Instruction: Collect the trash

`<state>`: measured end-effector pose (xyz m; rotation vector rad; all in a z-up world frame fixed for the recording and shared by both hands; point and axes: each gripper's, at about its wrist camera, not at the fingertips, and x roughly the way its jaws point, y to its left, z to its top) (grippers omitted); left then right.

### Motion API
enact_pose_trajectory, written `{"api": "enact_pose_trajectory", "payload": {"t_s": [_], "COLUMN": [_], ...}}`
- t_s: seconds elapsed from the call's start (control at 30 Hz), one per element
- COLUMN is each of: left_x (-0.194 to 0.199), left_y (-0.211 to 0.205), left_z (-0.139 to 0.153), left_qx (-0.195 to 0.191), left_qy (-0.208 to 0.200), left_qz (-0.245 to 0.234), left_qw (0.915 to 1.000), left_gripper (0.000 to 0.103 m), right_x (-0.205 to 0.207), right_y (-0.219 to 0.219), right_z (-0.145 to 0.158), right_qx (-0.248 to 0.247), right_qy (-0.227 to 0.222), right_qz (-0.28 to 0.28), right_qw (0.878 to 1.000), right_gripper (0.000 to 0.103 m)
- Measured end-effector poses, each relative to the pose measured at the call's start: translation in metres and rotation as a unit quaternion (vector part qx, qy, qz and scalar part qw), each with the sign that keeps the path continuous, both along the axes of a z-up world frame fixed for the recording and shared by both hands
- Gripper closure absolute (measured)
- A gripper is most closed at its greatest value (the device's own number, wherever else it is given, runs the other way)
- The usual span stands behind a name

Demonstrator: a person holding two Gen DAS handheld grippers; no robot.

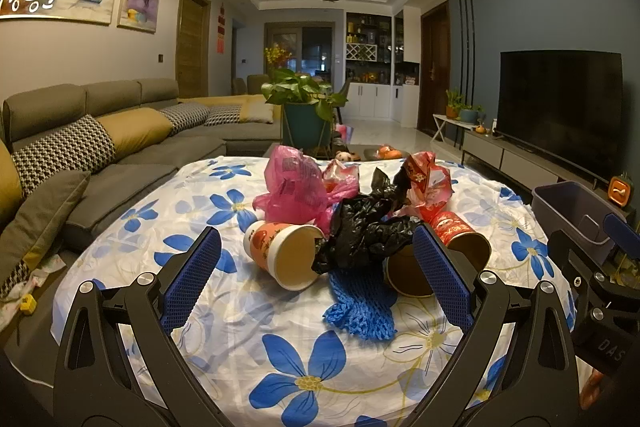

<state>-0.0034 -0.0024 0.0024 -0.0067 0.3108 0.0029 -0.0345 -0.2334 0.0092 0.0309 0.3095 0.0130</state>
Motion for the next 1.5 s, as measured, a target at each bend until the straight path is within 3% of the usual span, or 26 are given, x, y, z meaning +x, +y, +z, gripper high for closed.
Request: {"api": "enact_pose_trajectory", "payload": {"t_s": [1.27, 1.5], "left_x": [0.006, 0.008], "left_y": [0.002, 0.006], "left_z": [-0.008, -0.012], "left_qx": [-0.006, -0.008], "left_qy": [0.004, 0.005], "left_qz": [0.006, 0.008], "left_qw": [1.0, 0.9999], "left_gripper": [0.008, 0.008], "right_x": [0.003, 0.004], "right_y": [-0.004, -0.004], "right_z": [-0.01, -0.011], "right_qx": [0.007, 0.008], "right_qy": [-0.002, -0.001], "right_qz": [0.001, 0.003], "right_qw": [1.0, 1.0], "right_gripper": [0.006, 0.01]}}
